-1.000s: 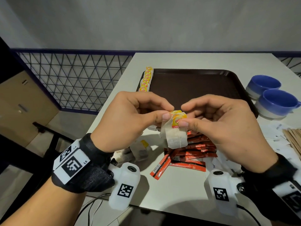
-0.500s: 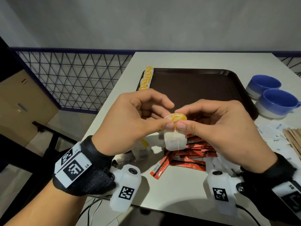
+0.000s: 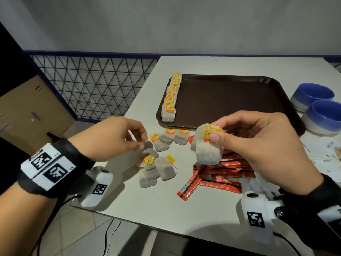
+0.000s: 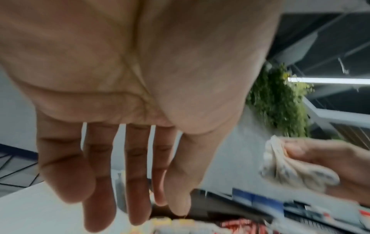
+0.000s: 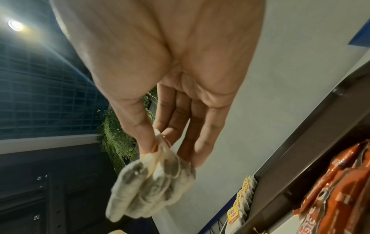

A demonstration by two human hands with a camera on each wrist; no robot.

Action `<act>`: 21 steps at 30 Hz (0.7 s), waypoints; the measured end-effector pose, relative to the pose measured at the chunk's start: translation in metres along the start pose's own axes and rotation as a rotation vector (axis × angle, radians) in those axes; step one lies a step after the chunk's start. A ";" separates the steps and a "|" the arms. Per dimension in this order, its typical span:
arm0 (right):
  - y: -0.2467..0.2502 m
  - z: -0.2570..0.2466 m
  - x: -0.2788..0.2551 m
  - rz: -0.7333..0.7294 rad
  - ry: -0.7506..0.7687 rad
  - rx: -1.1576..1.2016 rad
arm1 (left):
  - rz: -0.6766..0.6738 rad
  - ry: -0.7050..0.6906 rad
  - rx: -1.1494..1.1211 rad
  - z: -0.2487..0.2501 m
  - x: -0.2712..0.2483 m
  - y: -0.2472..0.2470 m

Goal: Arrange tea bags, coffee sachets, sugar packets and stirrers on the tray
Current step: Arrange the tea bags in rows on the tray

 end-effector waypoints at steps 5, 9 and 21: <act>-0.004 0.000 0.002 -0.014 0.002 -0.020 | -0.108 -0.041 0.087 -0.004 0.000 -0.031; -0.002 -0.001 0.003 -0.007 0.004 -0.014 | -0.073 -0.029 0.164 -0.003 0.004 -0.037; 0.001 -0.003 0.000 -0.016 0.008 -0.026 | 0.015 0.173 0.103 -0.013 0.006 -0.034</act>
Point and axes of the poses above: each hand's wrist, its own x-axis towards the middle knuckle, its own y-axis out of the back of the hand, z = x × y, the point moved 7 cm from there along x, towards the middle knuckle, and after that the axes turned 14 degrees about y, right-handed, at the moved point
